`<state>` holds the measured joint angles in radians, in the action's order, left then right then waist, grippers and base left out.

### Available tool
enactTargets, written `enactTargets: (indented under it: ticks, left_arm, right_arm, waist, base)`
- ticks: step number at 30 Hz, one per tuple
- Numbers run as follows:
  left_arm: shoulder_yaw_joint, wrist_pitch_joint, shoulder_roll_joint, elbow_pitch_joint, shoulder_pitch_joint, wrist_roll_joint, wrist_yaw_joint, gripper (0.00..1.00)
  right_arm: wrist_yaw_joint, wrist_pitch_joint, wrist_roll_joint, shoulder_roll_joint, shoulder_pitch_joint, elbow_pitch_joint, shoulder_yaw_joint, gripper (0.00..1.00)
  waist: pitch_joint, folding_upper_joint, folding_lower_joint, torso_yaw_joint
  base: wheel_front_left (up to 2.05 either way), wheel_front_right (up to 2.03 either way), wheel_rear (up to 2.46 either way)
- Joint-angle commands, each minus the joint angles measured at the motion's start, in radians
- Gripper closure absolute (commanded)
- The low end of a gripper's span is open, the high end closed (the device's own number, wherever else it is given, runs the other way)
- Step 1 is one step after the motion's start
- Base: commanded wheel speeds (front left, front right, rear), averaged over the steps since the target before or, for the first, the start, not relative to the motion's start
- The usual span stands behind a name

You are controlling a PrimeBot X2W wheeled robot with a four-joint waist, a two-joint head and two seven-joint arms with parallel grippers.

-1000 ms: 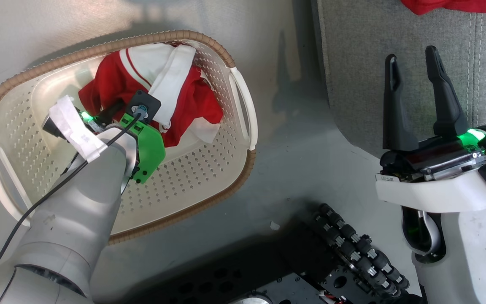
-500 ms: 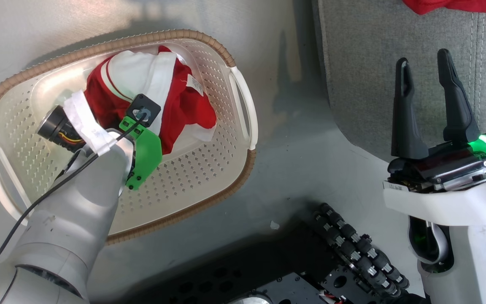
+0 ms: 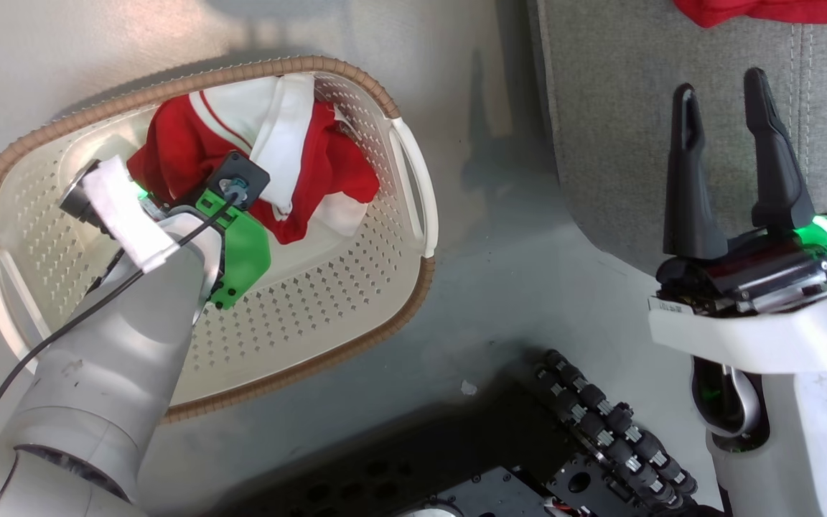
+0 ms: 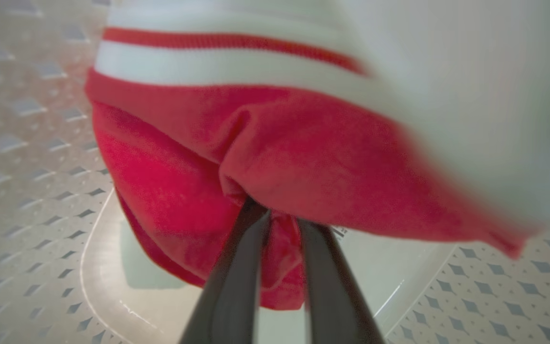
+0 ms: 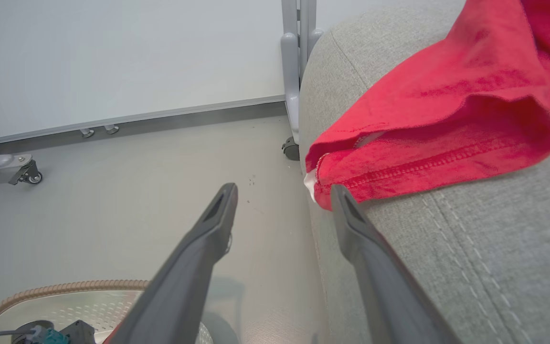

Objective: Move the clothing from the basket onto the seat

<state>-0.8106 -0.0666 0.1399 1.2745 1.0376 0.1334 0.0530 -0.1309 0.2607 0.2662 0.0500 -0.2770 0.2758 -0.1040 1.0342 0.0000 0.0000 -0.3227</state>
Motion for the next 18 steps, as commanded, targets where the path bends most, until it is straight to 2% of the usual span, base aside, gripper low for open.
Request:
enactTargets:
  ticks: [1,9,18]
  left_arm:
    - [0.006,-0.029,0.007,-0.002,0.006,0.018,0.007,1.0]
    - [0.015,-0.164,-0.013,-0.022,-0.041,0.052,0.035,1.0]
    - [0.012,-0.201,-0.038,-0.133,-0.108,0.088,0.062,1.0]
  right_arm:
    - [0.0,0.004,0.008,0.001,-0.017,-0.012,0.0,0.0]
    - [0.0,0.005,-0.002,0.002,-0.03,-0.05,0.022,0.0]
    - [0.0,0.004,-0.021,0.002,0.01,-0.104,0.056,0.0]
  waist:
    - [-0.014,0.0,0.0,0.001]
    - [-0.108,0.0,0.0,0.047]
    - [-0.248,0.0,0.0,0.103]
  base:
    - [0.0,0.0,0.0]
    - [0.0,0.0,0.0]
    - [0.0,0.0,0.0]
